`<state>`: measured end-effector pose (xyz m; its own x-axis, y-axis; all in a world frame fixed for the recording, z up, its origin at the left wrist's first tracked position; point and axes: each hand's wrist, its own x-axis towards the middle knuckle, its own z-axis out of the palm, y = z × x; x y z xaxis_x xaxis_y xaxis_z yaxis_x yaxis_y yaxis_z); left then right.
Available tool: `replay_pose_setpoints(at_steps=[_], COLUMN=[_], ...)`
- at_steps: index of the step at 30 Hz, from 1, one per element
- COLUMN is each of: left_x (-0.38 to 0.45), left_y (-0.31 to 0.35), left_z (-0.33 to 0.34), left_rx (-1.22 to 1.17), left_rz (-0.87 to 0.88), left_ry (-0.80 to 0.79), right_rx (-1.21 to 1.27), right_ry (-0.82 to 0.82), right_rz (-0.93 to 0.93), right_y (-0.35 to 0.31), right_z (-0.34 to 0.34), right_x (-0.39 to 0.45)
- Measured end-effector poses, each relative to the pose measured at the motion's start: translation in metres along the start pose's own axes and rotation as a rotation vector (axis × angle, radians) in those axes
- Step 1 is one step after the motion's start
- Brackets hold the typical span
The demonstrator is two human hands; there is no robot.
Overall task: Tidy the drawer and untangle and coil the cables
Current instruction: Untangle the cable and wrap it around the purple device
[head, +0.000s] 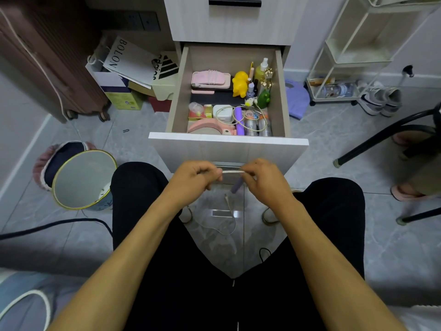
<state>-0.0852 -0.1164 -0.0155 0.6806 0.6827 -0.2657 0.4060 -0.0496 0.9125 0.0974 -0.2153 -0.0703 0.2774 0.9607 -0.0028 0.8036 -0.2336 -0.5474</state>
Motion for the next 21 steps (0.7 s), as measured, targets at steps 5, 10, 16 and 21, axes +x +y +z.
replay_pose_setpoints(at_steps=[5,10,16,21], left_x=[-0.004,0.011,0.045,0.053], left_y=[-0.013,-0.035,-0.043,-0.032], left_z=[0.005,0.003,0.001,0.008], left_rx=[-0.034,0.288,0.835,0.958], left_rz=[-0.062,-0.023,0.160,0.124], left_ry=[-0.100,0.019,-0.078,0.065], right_rx=[0.196,0.747,0.969,1.119], right_ry=[0.185,0.311,0.261,0.264], right_rz=[0.124,0.247,0.155,0.295], right_y=[-0.005,0.001,-0.008,-0.014], right_z=[0.006,0.009,-0.006,-0.013], right_x=[-0.006,-0.012,-0.012,-0.011])
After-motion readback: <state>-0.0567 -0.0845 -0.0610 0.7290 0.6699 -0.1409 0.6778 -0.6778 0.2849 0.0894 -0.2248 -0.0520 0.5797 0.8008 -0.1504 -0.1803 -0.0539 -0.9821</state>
